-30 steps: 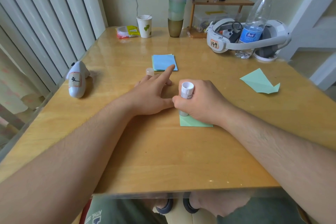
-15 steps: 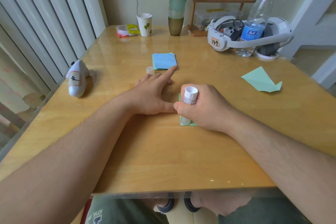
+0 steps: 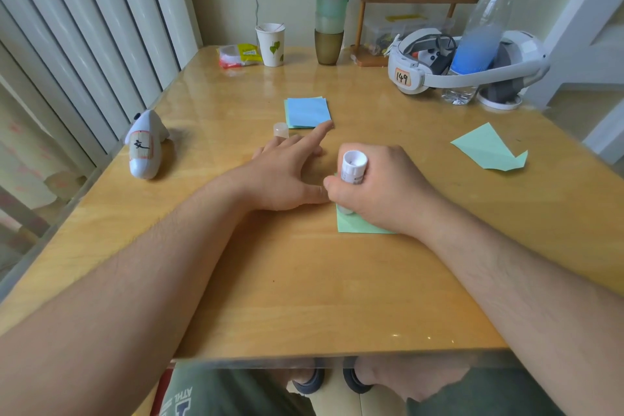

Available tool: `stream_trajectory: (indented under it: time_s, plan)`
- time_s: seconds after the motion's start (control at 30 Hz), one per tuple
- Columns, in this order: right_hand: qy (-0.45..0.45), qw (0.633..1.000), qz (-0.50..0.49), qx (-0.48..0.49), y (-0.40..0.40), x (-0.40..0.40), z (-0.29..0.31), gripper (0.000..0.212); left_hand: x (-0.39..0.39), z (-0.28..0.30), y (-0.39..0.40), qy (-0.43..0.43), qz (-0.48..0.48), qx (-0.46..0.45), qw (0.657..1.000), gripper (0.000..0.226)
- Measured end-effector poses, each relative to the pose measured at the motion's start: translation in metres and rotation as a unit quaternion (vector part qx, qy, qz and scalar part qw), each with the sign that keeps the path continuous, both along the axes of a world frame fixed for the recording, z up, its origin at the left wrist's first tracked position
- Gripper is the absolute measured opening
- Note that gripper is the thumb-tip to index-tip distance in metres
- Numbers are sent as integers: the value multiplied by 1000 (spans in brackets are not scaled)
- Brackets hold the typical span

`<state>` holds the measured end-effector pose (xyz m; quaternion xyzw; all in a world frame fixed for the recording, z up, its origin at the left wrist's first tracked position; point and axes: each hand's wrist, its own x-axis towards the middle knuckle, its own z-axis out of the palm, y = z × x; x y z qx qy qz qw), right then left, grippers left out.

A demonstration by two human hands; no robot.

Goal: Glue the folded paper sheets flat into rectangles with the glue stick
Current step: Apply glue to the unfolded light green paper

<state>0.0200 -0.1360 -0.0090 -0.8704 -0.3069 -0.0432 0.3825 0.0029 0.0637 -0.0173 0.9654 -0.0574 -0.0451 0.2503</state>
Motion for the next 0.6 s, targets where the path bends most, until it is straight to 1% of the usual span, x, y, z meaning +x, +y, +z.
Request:
stream_trajectory:
  time_s: [0.17, 0.3, 0.5, 0.6]
  plan:
    - [-11, 1000, 17, -22, 4, -2, -2, 35, 0, 0, -1, 3, -2, -2, 1000, 111]
    - [12, 1000, 18, -7, 0, -6, -2, 34, 0, 0, -1, 0, -1, 3, 1000, 110]
    - [23, 999, 34, -1, -4, -15, -3, 35, -1, 1, -3, -4, 1, 11, 1000, 108]
    - [46, 998, 45, 5, -4, -19, -5, 35, -1, 0, -2, -10, -1, 12, 1000, 105]
